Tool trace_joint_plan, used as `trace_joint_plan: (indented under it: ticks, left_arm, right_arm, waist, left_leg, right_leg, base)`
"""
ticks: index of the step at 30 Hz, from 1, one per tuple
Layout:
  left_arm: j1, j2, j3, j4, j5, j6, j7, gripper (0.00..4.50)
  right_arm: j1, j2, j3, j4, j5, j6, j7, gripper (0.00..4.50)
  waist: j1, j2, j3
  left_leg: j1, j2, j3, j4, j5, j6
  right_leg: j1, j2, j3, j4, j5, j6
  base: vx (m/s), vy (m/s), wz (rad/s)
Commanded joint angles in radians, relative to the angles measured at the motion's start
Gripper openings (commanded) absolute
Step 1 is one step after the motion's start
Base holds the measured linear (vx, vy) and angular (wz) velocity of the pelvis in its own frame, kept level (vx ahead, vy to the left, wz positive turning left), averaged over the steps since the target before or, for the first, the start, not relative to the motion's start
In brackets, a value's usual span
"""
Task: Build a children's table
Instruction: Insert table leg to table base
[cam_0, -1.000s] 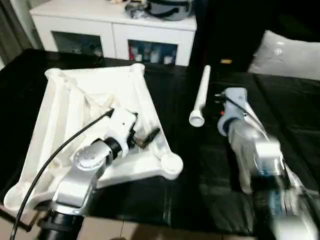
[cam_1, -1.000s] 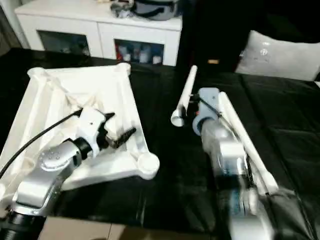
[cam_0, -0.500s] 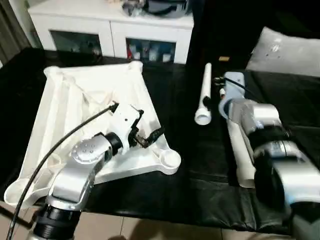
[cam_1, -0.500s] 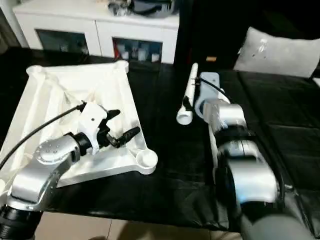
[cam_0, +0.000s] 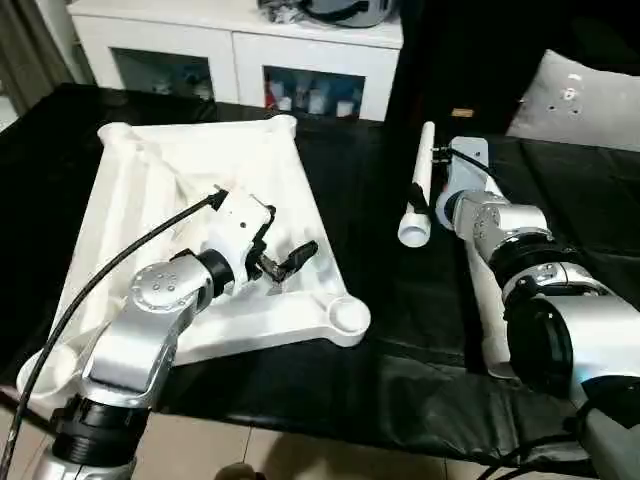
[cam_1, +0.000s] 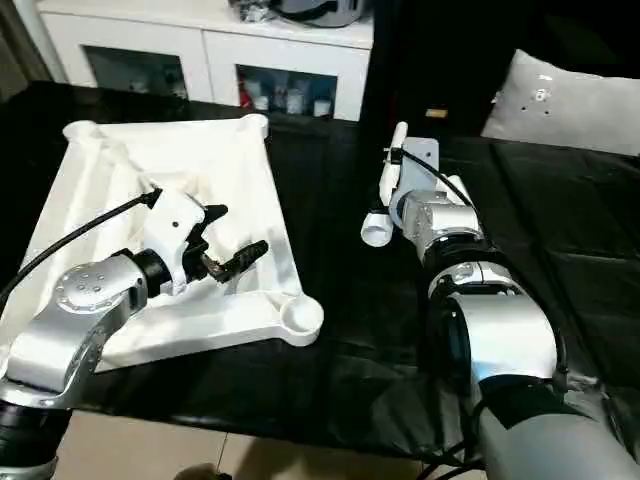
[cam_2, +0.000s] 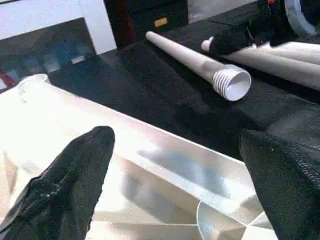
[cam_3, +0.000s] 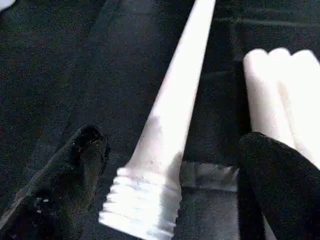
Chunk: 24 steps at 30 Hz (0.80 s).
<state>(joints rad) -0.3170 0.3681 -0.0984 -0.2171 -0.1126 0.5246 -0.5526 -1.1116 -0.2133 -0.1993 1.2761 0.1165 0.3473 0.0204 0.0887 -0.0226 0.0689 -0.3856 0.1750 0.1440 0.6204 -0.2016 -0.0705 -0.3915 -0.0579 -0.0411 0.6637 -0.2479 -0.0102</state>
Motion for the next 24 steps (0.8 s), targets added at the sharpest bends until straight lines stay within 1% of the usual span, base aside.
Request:
trace_joint_plan:
  ticks: [1, 2, 4, 5, 6, 7, 9, 10, 11, 13, 14, 15, 16, 17, 18, 19, 22, 24]
  left_arm:
    - [0.013, 0.009, 0.000, -0.021, -0.003, 0.014, 0.005, 4.43]
    - [0.018, 0.012, -0.001, -0.028, -0.002, 0.019, 0.009, 4.43]
    - [0.027, 0.015, 0.002, -0.044, -0.006, 0.029, 0.009, 4.43]
    - [0.033, 0.017, 0.005, -0.053, -0.009, 0.035, 0.008, 4.43]
    - [0.037, 0.019, 0.007, -0.060, -0.010, 0.039, 0.007, 4.43]
    - [0.042, 0.023, 0.009, -0.067, -0.011, 0.044, 0.005, 4.43]
    - [0.042, 0.031, 0.013, -0.067, -0.010, 0.051, 0.004, 4.43]
    - [0.044, 0.033, 0.014, -0.071, -0.011, 0.054, 0.005, 4.43]
    - [0.051, 0.036, 0.016, -0.083, -0.014, 0.062, 0.005, 4.43]
    - [0.054, 0.037, 0.016, -0.088, -0.015, 0.066, 0.004, 4.43]
    - [0.064, 0.040, 0.014, -0.101, -0.017, 0.073, 0.003, 4.43]
    - [0.068, 0.042, 0.012, -0.106, -0.017, 0.076, 0.003, 4.43]
    - [0.071, 0.043, 0.012, -0.111, -0.017, 0.078, 0.003, 4.43]
    - [0.075, 0.044, 0.010, -0.115, -0.019, 0.081, 0.000, 4.43]
    - [0.076, 0.045, 0.008, -0.118, -0.020, 0.082, -0.001, 4.43]
    - [0.076, 0.046, 0.007, -0.120, -0.023, 0.084, -0.004, 4.43]
    - [0.078, 0.048, 0.005, -0.126, -0.028, 0.087, -0.008, 4.43]
    - [0.079, 0.048, 0.004, -0.133, -0.032, 0.091, -0.010, 4.50]
  right_arm:
    - [-0.012, 0.004, -0.017, 0.021, 0.012, -0.021, 0.000, 4.50]
    - [-0.009, 0.011, -0.035, 0.029, 0.022, -0.041, 0.004, 4.50]
    - [-0.004, 0.018, -0.050, 0.037, 0.027, -0.060, -0.008, 4.50]
    - [0.000, 0.022, -0.053, 0.040, 0.027, -0.074, -0.015, 4.50]
    - [0.003, 0.024, -0.053, 0.042, 0.026, -0.081, -0.020, 4.50]
    - [0.007, 0.029, -0.058, 0.043, 0.031, -0.089, -0.013, 4.50]
    - [0.015, 0.034, -0.068, 0.046, 0.040, -0.095, 0.002, 4.50]
    - [0.018, 0.036, -0.075, 0.048, 0.045, -0.095, 0.006, 4.50]
    - [0.022, 0.039, -0.086, 0.049, 0.051, -0.106, 0.028, 4.50]
    - [0.024, 0.040, -0.089, 0.050, 0.053, -0.115, 0.042, 4.50]
    - [0.029, 0.043, -0.090, 0.051, 0.048, -0.133, 0.067, 4.50]
    - [0.032, 0.045, -0.089, 0.051, 0.045, -0.141, 0.074, 4.50]
    - [0.033, 0.045, -0.089, 0.051, 0.045, -0.145, 0.076, 4.50]
    - [0.041, 0.048, -0.074, 0.053, 0.033, -0.148, 0.100, 4.50]
    - [0.047, 0.050, -0.063, 0.054, 0.024, -0.151, 0.111, 4.50]
    - [0.051, 0.051, -0.061, 0.056, 0.023, -0.149, 0.111, 4.50]
    - [0.056, 0.052, -0.072, 0.056, 0.030, -0.145, 0.104, 4.50]
    - [0.060, 0.052, -0.077, 0.057, 0.031, -0.147, 0.103, 4.21]
  waist:
    - [-0.004, 0.006, -0.053]
    - [-0.005, 0.006, -0.051]
    - [-0.006, 0.007, -0.049]
    - [-0.006, 0.009, -0.041]
    - [-0.006, 0.008, -0.042]
    - [-0.008, 0.006, -0.035]
    - [-0.008, 0.006, -0.032]
    - [-0.009, 0.005, -0.026]
    - [-0.010, 0.005, -0.021]
    - [-0.010, 0.005, -0.021]
    - [-0.011, 0.006, -0.017]
    - [-0.010, 0.006, -0.015]
    - [-0.011, 0.006, -0.012]
    - [-0.011, 0.005, -0.010]
    - [-0.011, 0.007, -0.008]
    - [-0.012, 0.007, -0.005]
    - [-0.011, 0.006, -0.003]
    - [-0.011, 0.006, -0.003]
  left_leg:
    - [0.012, 0.040, 0.002, -0.074, -0.082, 0.009]
    - [0.008, 0.039, 0.003, -0.073, -0.062, 0.015]
    - [0.007, 0.039, 0.003, -0.072, -0.046, 0.022]
    - [0.005, 0.039, 0.004, -0.072, -0.027, 0.036]
    - [0.005, 0.039, 0.004, -0.071, -0.023, 0.040]
    - [0.005, 0.039, 0.005, -0.072, -0.028, 0.046]
    - [0.001, 0.038, 0.006, -0.069, -0.005, 0.060]
    - [0.000, 0.039, 0.006, -0.071, -0.005, 0.067]
    - [0.000, 0.039, 0.006, -0.072, -0.015, 0.070]
    - [0.001, 0.041, 0.005, -0.072, -0.018, 0.071]
    - [0.000, 0.041, 0.006, -0.072, -0.014, 0.077]
    - [-0.001, 0.042, 0.006, -0.073, -0.014, 0.078]
    - [0.000, 0.043, 0.006, -0.074, -0.019, 0.078]
    - [0.000, 0.043, 0.006, -0.075, -0.026, 0.078]
    - [0.000, 0.043, 0.006, -0.075, -0.026, 0.077]
    - [0.001, 0.043, 0.006, -0.075, -0.023, 0.077]
    - [0.000, 0.043, 0.006, -0.076, -0.007, 0.082]
    - [-0.001, 0.043, 0.006, -0.075, 0.005, 0.085]
  right_leg:
    - [0.049, -0.071, 0.041, -0.065, 0.095, -0.244]
    - [0.048, -0.070, 0.042, -0.063, 0.116, -0.245]
    - [0.045, -0.069, 0.042, -0.062, 0.138, -0.249]
    - [0.040, -0.068, 0.041, -0.060, 0.166, -0.255]
    - [0.040, -0.067, 0.040, -0.059, 0.171, -0.257]
    - [0.037, -0.066, 0.041, -0.061, 0.161, -0.261]
    - [0.037, -0.066, 0.041, -0.057, 0.183, -0.267]
    - [0.036, -0.066, 0.042, -0.059, 0.184, -0.270]
    - [0.036, -0.067, 0.042, -0.060, 0.174, -0.270]
    - [0.037, -0.069, 0.042, -0.059, 0.168, -0.274]
    - [0.034, -0.069, 0.042, -0.059, 0.170, -0.282]
    - [0.034, -0.069, 0.042, -0.060, 0.166, -0.283]
    - [0.034, -0.070, 0.043, -0.062, 0.153, -0.285]
    - [0.034, -0.071, 0.043, -0.063, 0.142, -0.287]
    - [0.034, -0.072, 0.043, -0.063, 0.134, -0.290]
    - [0.032, -0.071, 0.044, -0.065, 0.131, -0.294]
    - [0.034, -0.072, 0.045, -0.063, 0.143, -0.299]
    - [0.034, -0.072, 0.046, -0.062, 0.155, -0.302]
  base:
    - [0.000, 0.000, 0.00]
    - [0.000, 0.000, 0.00]
    - [0.000, 0.000, 0.00]
    - [0.000, 0.000, 0.00]
    - [0.000, 0.000, 0.00]
    - [0.000, 0.000, 0.00]
    - [0.000, 0.000, 0.00]
    - [0.000, 0.000, 0.00]
    - [0.000, 0.000, 0.00]
    - [0.000, 0.000, 0.00]
    - [0.000, 0.000, 0.00]
    - [0.000, 0.000, 0.00]
    - [0.000, 0.000, 0.00]
    - [0.000, 0.000, 0.00]
    - [0.000, 0.000, 0.00]
    - [0.000, 0.000, 0.00]
    - [0.000, 0.000, 0.00]
    - [0.000, 0.000, 0.00]
